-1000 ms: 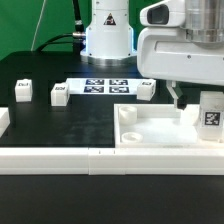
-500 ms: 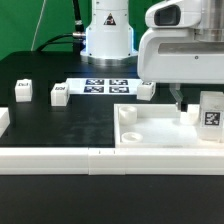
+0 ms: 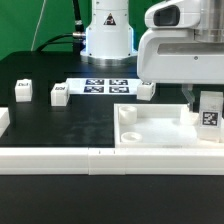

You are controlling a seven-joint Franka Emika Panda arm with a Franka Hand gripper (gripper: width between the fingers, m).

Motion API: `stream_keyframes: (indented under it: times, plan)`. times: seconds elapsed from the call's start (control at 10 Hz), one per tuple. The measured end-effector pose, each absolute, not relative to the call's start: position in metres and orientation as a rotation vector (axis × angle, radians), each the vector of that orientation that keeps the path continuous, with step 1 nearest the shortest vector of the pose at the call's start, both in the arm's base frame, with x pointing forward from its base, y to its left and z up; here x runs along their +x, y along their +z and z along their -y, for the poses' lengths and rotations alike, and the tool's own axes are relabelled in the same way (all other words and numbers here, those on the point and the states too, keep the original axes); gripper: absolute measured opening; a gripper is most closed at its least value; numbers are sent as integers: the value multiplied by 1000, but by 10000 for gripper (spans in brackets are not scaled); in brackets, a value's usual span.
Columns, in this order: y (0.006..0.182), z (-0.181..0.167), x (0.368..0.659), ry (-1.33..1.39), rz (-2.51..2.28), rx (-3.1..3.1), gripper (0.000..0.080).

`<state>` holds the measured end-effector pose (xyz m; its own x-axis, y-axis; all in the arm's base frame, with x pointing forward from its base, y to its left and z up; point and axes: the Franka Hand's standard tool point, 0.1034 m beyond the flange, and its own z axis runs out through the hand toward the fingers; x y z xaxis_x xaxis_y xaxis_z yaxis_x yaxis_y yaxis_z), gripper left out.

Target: Assemble one leg

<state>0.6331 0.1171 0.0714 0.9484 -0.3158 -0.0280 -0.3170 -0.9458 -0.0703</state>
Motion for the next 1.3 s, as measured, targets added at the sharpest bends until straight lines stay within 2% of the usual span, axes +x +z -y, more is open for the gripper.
stream_keyframes:
  times: [0.2,0.7,1.0,1.3]
  plan:
    - [71,-117,633,28,-581,-3012,289]
    - [70,-119,633,15,-1557,-2642,290]
    - [70,-114,634,45,-1947,-2352,291]
    - [69,-113,634,71,-2143,-2170,291]
